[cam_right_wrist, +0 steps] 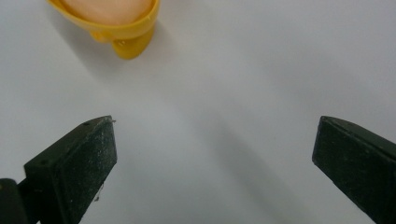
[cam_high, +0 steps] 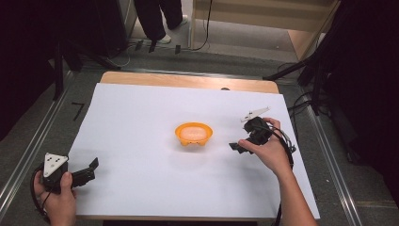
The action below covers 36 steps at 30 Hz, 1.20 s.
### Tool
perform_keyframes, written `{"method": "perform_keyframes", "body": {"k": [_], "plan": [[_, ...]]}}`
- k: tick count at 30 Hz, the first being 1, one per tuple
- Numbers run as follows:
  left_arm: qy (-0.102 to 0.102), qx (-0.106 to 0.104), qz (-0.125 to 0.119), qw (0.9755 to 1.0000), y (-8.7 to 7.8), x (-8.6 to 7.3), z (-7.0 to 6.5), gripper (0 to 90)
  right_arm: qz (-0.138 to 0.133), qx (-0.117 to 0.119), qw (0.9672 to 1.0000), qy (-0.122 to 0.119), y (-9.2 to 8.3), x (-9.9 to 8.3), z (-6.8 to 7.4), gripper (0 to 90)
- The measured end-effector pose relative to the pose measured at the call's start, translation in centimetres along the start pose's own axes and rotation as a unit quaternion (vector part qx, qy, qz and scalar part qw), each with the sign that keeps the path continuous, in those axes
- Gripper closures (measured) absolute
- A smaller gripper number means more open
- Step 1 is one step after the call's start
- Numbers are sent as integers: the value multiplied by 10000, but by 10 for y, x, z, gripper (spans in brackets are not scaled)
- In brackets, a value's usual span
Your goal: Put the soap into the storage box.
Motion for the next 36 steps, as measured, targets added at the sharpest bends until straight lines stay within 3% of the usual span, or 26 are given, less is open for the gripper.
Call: {"method": "perform_keyframes", "body": {"k": [8, 13, 28, 36], "plan": [[9, 10, -2, 10000, 0, 0, 0, 0, -123, -150, 9996, 223, -4, -25, -7, 18], [13, 17, 6, 10000, 0, 0, 0, 0, -338, -184, 9986, 359, -8, -36, -11, 29], [14, 24, 0, 10000, 0, 0, 0, 0, -971, -333, 9900, 964, -27, -75, -30, 0], [8, 24, 1, 10000, 0, 0, 0, 0, -1193, -465, 9859, 1075, -38, -93, -37, 0]]}}
Point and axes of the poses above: each handheld gripper's, and its own axes: y roughly forward along the jaws, x roughly out of its top, z roughly to its left, the point moved 7 cm from there along y, roughly forward along the jaws, and after that the axes turned 14 degrees about y, right-handed, at the moved point
